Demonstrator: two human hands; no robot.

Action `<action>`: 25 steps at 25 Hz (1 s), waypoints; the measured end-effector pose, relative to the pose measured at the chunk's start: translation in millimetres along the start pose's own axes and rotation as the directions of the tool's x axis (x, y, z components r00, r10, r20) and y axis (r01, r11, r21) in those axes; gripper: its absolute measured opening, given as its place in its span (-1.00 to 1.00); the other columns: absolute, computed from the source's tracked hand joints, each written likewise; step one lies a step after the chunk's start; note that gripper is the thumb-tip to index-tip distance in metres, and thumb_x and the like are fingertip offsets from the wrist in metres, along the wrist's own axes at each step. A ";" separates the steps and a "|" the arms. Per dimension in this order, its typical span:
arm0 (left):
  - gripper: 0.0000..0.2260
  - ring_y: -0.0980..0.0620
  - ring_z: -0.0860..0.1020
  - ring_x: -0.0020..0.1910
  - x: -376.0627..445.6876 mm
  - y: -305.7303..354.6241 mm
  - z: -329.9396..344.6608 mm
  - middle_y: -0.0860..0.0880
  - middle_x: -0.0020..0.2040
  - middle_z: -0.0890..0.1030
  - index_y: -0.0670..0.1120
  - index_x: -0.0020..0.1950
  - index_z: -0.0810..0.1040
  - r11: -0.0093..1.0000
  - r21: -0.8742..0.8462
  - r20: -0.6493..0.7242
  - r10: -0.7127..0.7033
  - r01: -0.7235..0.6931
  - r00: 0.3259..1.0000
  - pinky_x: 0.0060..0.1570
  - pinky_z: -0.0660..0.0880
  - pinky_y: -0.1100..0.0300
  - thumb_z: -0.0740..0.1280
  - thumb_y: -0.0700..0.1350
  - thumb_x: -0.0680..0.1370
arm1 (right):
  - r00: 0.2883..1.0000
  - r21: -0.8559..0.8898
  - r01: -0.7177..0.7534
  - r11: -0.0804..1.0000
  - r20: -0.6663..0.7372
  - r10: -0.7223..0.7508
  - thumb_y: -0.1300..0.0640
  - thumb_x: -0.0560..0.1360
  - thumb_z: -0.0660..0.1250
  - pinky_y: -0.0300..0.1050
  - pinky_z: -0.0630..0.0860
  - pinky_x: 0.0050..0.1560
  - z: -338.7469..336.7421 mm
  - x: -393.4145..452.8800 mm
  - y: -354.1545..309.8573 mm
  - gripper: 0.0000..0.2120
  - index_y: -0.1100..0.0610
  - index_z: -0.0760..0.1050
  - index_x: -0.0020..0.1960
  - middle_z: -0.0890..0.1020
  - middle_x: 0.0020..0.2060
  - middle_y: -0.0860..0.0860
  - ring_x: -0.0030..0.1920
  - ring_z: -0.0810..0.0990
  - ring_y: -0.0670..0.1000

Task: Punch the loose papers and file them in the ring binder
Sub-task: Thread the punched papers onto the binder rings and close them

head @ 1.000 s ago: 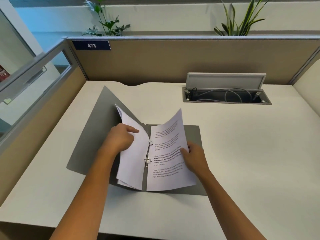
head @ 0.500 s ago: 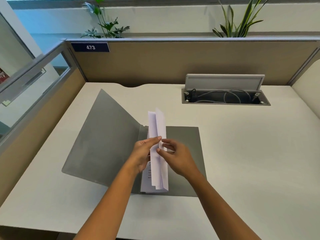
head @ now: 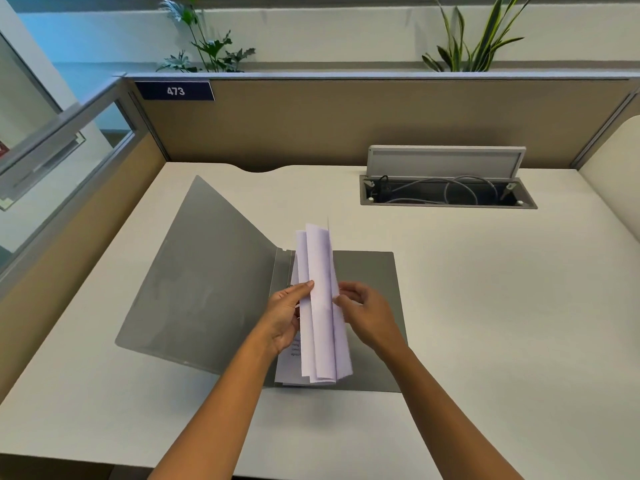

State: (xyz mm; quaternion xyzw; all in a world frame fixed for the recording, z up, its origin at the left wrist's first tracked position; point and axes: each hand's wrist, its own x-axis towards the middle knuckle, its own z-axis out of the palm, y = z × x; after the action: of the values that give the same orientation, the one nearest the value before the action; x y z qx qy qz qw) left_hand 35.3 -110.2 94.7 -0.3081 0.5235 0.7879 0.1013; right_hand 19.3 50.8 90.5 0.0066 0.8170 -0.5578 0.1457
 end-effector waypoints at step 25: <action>-0.67 -0.28 0.57 0.05 -6.5 88.9 -114.3 -0.18 0.08 0.63 -0.14 0.24 0.49 0.566 0.823 -0.435 0.573 0.047 0.695 0.04 0.56 -0.13 0.42 -0.09 0.52 | 0.942 0.048 -0.300 0.953 -0.141 0.304 0.09 0.50 0.45 -0.12 0.58 -0.13 -37.6 26.3 114.8 -0.82 0.18 0.60 0.01 0.71 -0.09 0.05 -0.12 0.68 0.03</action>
State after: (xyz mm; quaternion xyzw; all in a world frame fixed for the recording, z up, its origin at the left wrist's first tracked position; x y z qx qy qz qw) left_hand 41.0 -248.8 136.4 -0.4006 0.8541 0.3169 -0.0973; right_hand 5.3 124.5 -7.7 0.1747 0.8075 -0.5374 0.1691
